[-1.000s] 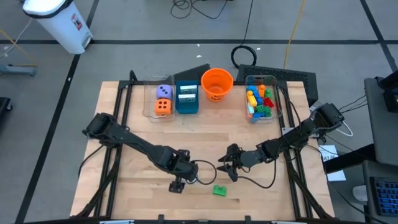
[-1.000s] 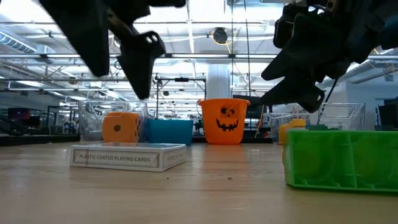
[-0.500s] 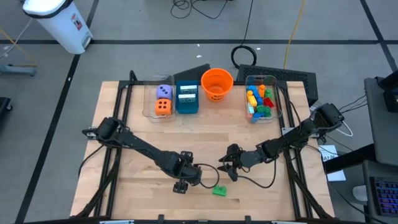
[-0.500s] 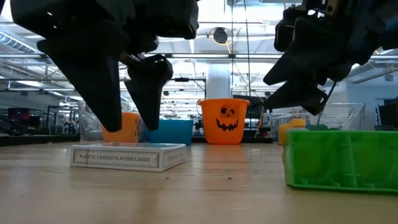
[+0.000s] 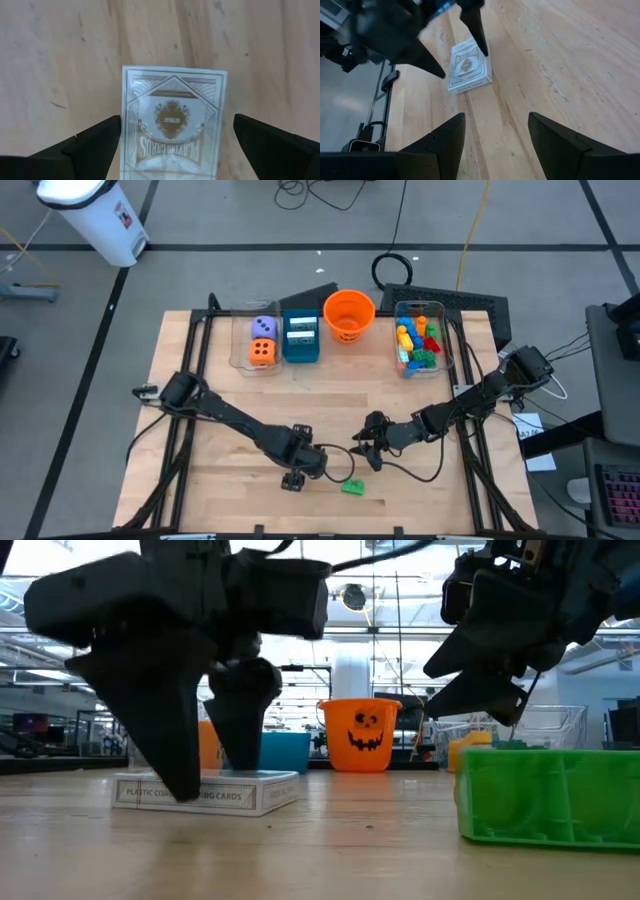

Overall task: Pick & Place Toys
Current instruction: Put the gold deck of cards into the blue bin

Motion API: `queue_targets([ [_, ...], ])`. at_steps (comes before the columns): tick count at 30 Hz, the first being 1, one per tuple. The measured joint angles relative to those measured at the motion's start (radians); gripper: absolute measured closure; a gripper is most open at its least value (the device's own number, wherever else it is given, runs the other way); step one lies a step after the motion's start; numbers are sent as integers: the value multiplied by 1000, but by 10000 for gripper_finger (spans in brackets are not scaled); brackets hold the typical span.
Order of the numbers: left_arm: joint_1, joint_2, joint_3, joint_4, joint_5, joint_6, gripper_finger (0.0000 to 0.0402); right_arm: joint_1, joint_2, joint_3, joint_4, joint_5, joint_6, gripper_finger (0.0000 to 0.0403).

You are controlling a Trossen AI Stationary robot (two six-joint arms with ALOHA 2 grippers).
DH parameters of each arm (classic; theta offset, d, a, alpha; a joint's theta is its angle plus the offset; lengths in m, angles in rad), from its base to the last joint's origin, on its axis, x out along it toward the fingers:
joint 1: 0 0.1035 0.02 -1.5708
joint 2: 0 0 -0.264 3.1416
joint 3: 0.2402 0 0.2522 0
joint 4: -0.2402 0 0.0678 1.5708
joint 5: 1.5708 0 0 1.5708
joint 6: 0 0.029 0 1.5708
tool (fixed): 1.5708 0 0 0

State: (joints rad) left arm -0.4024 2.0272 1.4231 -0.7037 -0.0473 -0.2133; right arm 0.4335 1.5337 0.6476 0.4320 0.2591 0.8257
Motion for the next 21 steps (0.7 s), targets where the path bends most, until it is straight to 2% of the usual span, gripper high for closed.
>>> queue_targets([
  [21,22,12,-39,15,20,-78,7,0,0,0,0,1,-3,193],
])
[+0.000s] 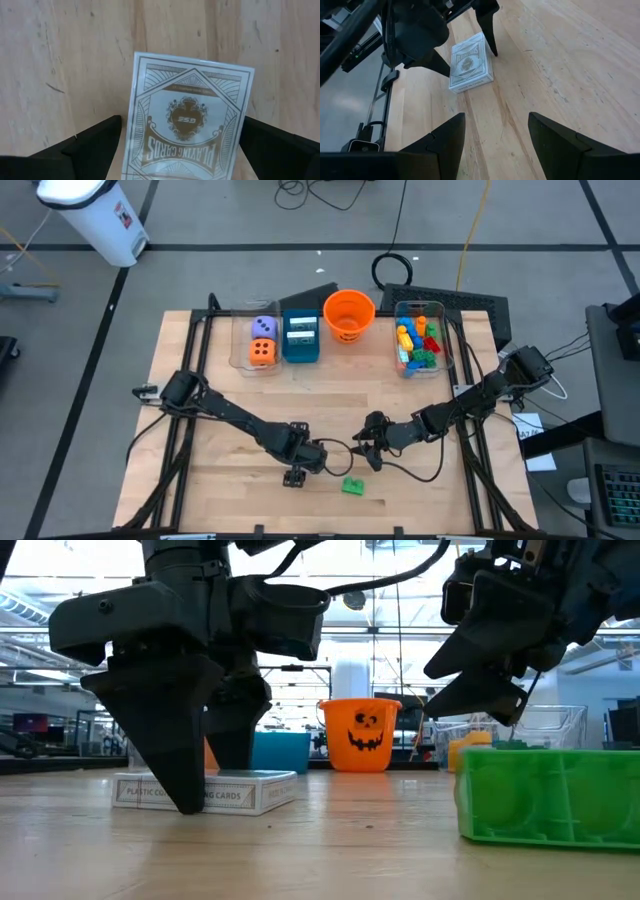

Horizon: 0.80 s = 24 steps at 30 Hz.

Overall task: Pick & Place Toys
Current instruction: Put the gold deck of cards into the blue bin

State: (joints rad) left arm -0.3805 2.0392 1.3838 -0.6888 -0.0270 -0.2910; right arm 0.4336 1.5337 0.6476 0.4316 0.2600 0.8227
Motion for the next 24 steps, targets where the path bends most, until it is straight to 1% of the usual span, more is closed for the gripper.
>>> queue_targets([
  [6,0,0,0,0,0,-10,7,0,0,0,-7,0,0,193],
  [8,0,0,0,0,-1,-23,13,0,0,0,-10,0,-1,193],
  [15,0,0,0,5,0,-38,80,0,0,0,-12,0,-1,193],
  [20,1,-10,-2,5,0,-74,81,0,0,0,-12,0,-1,193],
  [24,1,-35,-2,-5,-18,-82,66,0,0,0,-1,0,1,193],
])
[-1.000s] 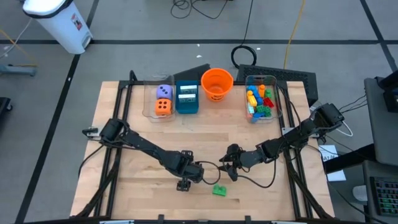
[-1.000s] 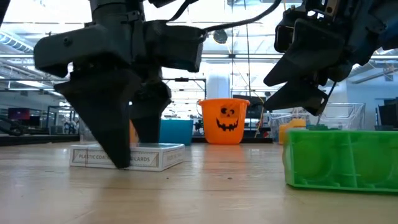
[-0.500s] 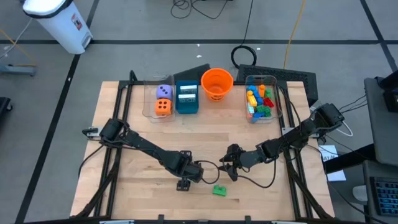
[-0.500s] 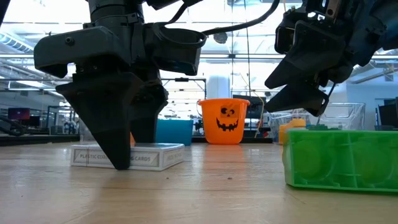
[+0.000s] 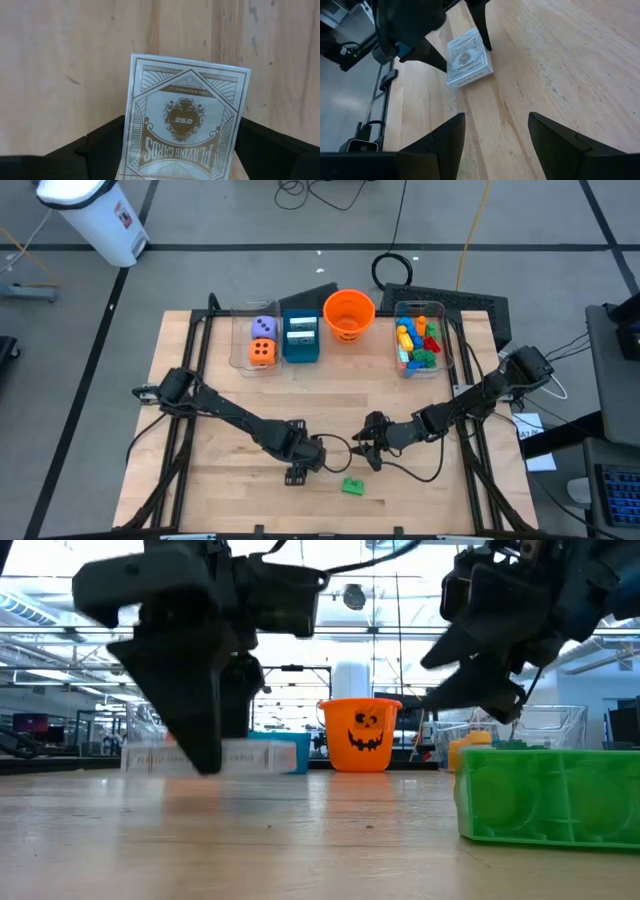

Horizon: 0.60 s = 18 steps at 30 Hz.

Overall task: Pick & Place Toys
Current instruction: Put the gold deck of cards into the blue bin

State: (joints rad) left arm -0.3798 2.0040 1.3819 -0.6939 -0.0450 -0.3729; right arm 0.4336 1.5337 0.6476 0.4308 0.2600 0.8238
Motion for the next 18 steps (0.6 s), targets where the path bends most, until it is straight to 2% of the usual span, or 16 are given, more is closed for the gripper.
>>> queue_targets([
  [4,5,-43,0,-12,-21,-22,70,-1,0,0,68,0,44,193],
  [9,23,-123,0,-9,-114,-60,81,-23,0,0,185,-1,165,193],
  [14,46,-193,0,-12,-205,-56,81,-65,0,0,209,-1,377,193],
  [18,67,-209,18,-22,-233,-54,76,-97,0,0,235,0,421,193],
])
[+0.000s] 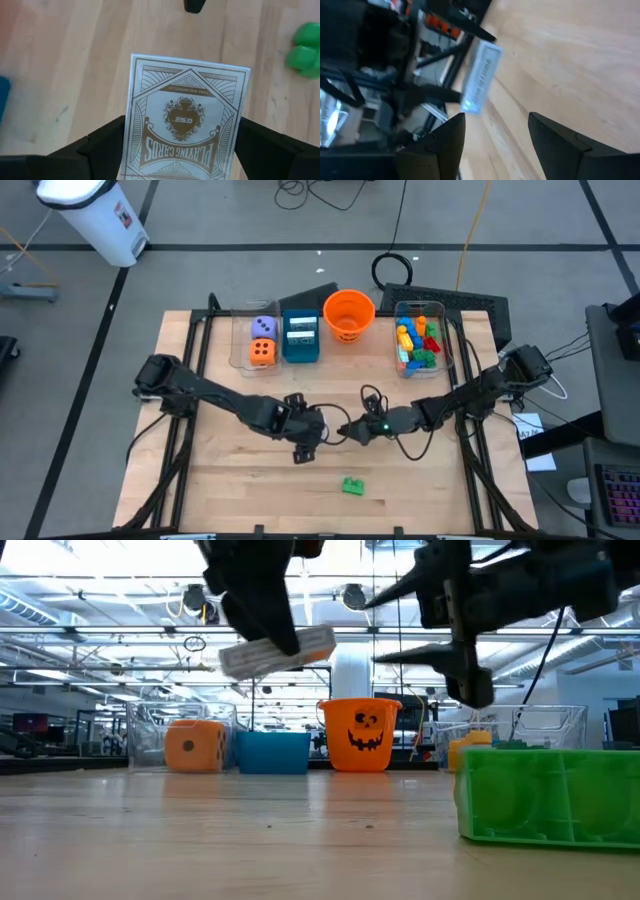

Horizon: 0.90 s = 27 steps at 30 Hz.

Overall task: Pick & Place Toys
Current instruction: Put the gold deck of cards into the blue bin

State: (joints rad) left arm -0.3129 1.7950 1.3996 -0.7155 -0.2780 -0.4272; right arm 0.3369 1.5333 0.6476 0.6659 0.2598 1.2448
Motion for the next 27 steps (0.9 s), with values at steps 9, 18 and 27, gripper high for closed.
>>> queue_targets([
  [9,29,19,84,-17,-7,57,78,-50,0,0,63,0,32,193],
  [18,64,19,126,-30,20,130,80,-54,-1,-1,74,-2,28,193],
  [27,73,38,130,4,49,126,82,-56,-1,0,145,-1,1,193],
])
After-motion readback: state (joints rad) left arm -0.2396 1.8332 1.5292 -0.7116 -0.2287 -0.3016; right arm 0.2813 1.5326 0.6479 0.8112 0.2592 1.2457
